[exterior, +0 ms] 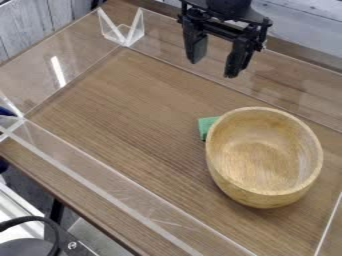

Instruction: Put the green block in the brown bowl

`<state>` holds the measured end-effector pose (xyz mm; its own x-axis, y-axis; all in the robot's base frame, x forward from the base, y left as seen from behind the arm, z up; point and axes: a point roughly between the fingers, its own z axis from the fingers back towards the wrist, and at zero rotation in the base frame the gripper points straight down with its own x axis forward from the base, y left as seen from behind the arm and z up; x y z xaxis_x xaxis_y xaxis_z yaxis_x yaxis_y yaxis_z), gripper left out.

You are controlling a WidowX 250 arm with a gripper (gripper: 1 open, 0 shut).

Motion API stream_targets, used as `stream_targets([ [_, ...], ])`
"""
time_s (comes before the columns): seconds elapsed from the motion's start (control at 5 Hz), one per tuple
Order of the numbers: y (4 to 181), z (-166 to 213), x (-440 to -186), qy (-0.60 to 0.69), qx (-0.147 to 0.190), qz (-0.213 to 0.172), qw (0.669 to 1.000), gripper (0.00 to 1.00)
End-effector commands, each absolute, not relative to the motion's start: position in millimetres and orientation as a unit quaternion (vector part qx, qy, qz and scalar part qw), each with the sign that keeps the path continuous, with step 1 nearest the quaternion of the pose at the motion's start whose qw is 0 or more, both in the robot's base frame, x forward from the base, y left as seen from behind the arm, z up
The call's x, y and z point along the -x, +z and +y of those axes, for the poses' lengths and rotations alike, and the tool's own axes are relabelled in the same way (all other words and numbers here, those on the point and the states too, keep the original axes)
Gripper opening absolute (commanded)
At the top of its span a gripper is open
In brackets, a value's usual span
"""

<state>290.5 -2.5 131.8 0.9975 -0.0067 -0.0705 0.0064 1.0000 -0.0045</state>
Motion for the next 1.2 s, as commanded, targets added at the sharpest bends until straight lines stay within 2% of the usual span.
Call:
stream_targets([
  [0.0, 115.3, -1.6, -288.9, -0.005, 0.003, 0.051, 0.999, 0.00],
  [0.2, 88.7, 0.3, -283.4, -0.011, 0.003, 0.069, 0.998, 0.00],
  [0.6, 55.9, 5.1, -282.4, -0.012, 0.011, 0.068, 0.998, 0.00],
  [0.8, 54.6, 6.0, -282.8, -0.011, 0.012, 0.066, 0.998, 1.00],
  [1.0, 60.3, 6.0, -283.6, -0.010, 0.014, 0.062, 0.998, 1.00],
])
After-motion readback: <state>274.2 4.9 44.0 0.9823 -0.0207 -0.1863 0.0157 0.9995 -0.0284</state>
